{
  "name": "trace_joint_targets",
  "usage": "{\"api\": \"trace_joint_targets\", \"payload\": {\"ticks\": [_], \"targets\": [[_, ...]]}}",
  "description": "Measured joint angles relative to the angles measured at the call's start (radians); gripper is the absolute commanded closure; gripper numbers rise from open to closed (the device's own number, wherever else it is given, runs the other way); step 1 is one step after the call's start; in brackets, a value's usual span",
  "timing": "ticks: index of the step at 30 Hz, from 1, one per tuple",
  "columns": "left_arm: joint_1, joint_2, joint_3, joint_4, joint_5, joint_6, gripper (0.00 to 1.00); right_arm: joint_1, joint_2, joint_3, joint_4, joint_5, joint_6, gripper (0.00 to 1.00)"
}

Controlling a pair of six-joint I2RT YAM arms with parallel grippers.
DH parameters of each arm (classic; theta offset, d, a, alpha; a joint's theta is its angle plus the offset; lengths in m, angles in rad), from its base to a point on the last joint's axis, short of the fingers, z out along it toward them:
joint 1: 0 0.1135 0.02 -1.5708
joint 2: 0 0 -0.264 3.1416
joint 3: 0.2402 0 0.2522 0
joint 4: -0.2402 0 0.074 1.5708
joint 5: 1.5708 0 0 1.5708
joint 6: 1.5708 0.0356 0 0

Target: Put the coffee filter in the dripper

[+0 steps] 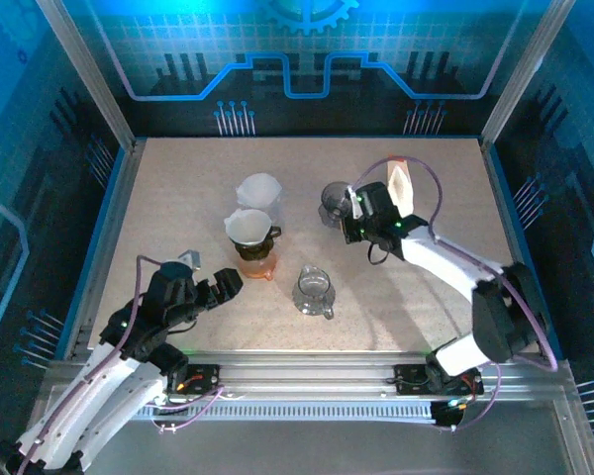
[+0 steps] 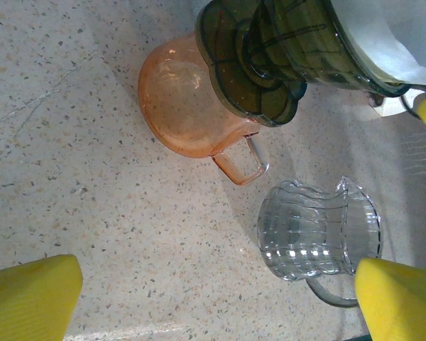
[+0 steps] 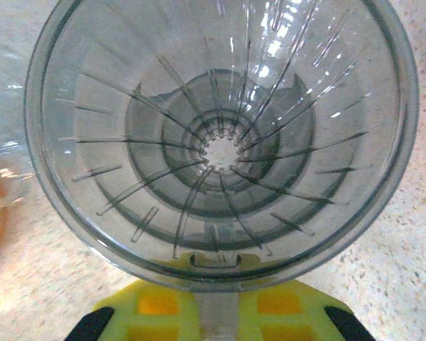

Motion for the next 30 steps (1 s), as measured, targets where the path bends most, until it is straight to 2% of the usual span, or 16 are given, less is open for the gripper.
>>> {"api": "trace_joint_targets", "payload": {"ticks": [6, 13, 22, 30], "targets": [[0.000, -0.019, 0.010, -0.016, -0.002, 0.001, 0.01, 0.074, -0.226, -0.026, -0.146, -0.022, -0.019, 0.91], [0.000, -0.019, 0.011, -0.018, -0.008, 0.001, 0.01, 0.232, -0.422, -0.072, -0.306, -0.068, -0.037, 0.90], [0.000, -0.019, 0.011, -0.018, -0.008, 0.001, 0.01, 0.426, -0.446, -0.091, -0.402, -0.055, -0.031, 0.91], [0.000, -0.019, 0.011, -0.018, -0.008, 0.001, 0.01, 0.483, -0.412, -0.114, -0.418, 0.012, -0.023, 0.91]]}}
